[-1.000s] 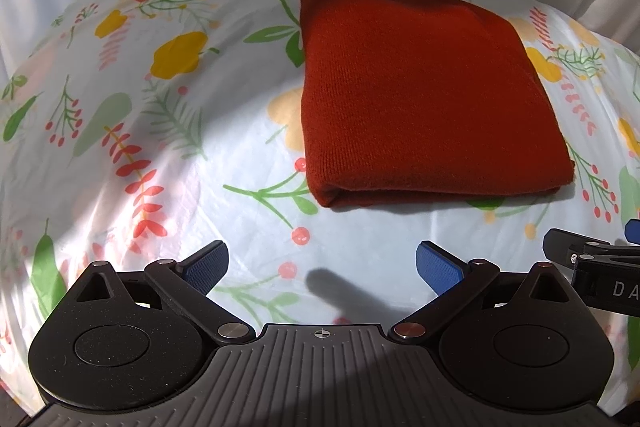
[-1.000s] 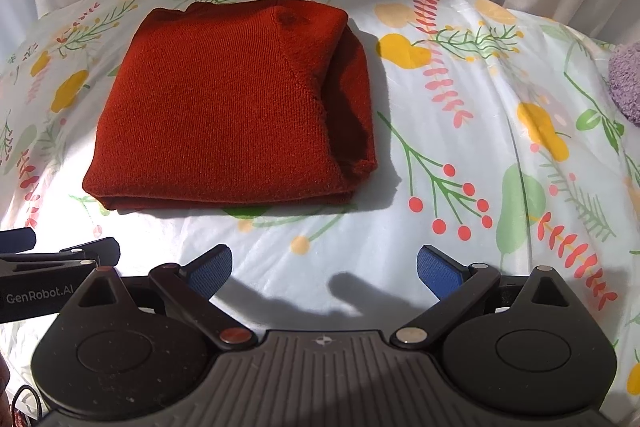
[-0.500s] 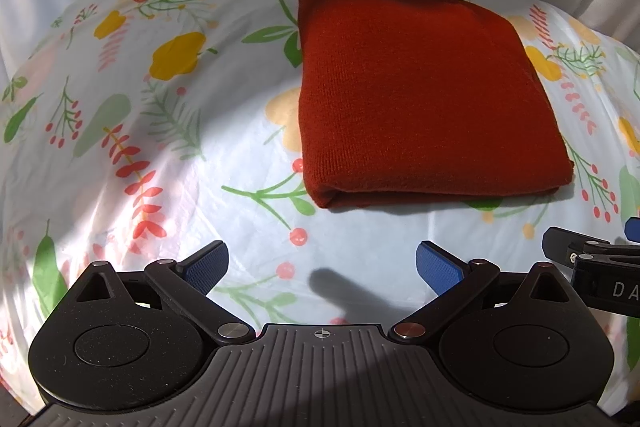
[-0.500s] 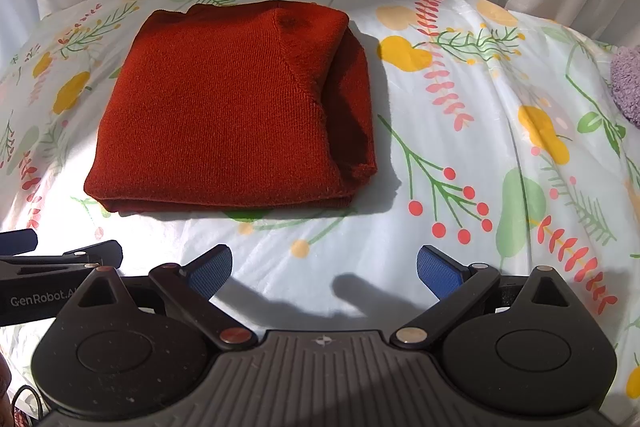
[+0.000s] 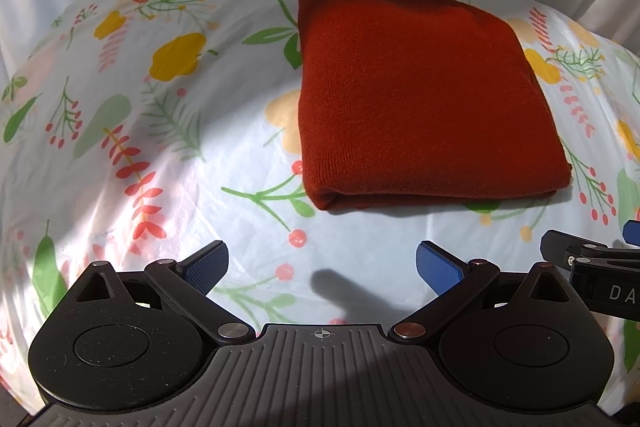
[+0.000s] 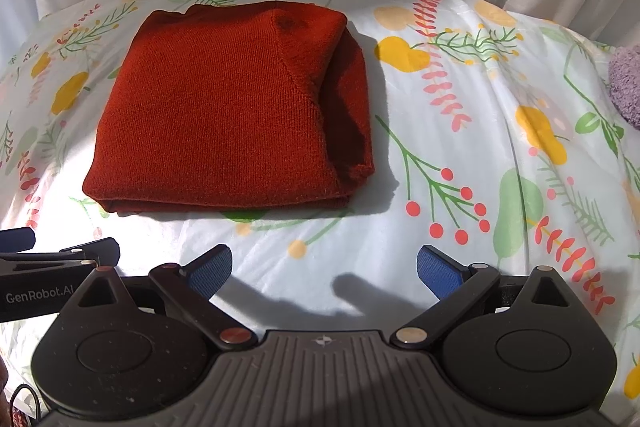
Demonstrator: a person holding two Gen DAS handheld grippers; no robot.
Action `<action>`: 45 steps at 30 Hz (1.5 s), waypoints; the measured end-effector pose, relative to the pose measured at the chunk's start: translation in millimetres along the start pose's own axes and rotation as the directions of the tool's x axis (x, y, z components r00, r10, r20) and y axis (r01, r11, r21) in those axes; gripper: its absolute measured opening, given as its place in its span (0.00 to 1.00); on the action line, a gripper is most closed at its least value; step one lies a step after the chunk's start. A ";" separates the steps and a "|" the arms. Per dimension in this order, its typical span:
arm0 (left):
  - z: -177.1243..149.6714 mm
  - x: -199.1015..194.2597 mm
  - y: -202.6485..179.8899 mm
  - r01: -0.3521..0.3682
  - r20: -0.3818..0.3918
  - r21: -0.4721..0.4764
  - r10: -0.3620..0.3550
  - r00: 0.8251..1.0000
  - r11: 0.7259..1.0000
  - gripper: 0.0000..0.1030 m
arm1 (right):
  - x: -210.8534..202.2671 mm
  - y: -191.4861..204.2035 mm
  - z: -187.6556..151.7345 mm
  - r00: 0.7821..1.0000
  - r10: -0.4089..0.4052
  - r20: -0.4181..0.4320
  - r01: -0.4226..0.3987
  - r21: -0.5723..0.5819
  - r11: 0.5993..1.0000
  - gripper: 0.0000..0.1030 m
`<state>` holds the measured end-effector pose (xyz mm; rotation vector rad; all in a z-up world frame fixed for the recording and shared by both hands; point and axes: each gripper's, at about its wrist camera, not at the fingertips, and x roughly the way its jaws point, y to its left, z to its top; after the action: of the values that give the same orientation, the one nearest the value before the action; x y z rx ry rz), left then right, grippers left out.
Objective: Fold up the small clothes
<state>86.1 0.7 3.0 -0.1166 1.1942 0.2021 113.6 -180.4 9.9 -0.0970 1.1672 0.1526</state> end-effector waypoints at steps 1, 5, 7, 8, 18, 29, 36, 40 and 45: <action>-0.1 0.1 -0.2 0.000 -0.001 -0.002 0.000 1.000 1.000 0.99 | 0.1 0.0 0.0 1.000 0.000 0.000 0.000 0.000 1.000 0.96; 0.0 0.0 0.1 0.000 -0.001 -0.002 0.000 1.000 1.000 0.99 | -0.5 0.8 -0.4 1.000 0.001 0.001 -0.001 0.002 1.000 0.96; -0.1 0.1 0.2 0.001 -0.003 -0.001 -0.001 1.000 1.000 0.99 | -0.5 0.8 -0.4 1.000 0.000 0.002 0.000 0.001 1.000 0.96; -0.3 0.1 0.0 0.000 -0.004 -0.002 0.000 1.000 1.000 0.99 | -0.4 0.9 -0.4 1.000 0.000 0.002 0.000 0.002 1.000 0.96; -1.2 -0.6 1.3 0.002 -0.003 -0.009 -0.002 1.000 1.000 0.99 | -1.2 2.6 -0.9 1.000 0.006 0.002 -0.006 -0.006 1.000 0.96; -1.7 -0.1 1.5 0.007 -0.004 -0.008 -0.007 1.000 1.000 0.99 | -1.4 2.9 -0.8 1.000 0.004 0.002 -0.004 -0.012 1.000 0.96; -1.3 0.6 2.9 0.014 -0.005 -0.011 -0.014 1.000 1.000 0.99 | -2.4 4.9 1.0 1.000 0.001 0.009 -0.001 -0.022 1.000 0.96; -2.7 -1.0 2.4 0.008 0.024 -0.010 -0.008 1.000 1.000 0.99 | -3.4 6.6 1.4 1.000 -0.002 0.017 0.003 -0.023 1.000 0.96; -3.2 0.8 -1.4 0.012 0.021 0.013 -0.013 1.000 1.000 0.99 | -2.6 9.0 0.7 1.000 -0.008 0.018 0.009 -0.029 1.000 0.96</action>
<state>83.7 -1.2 1.1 -0.1109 1.1736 0.1845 111.7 -171.6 12.5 -0.1263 1.1469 0.1628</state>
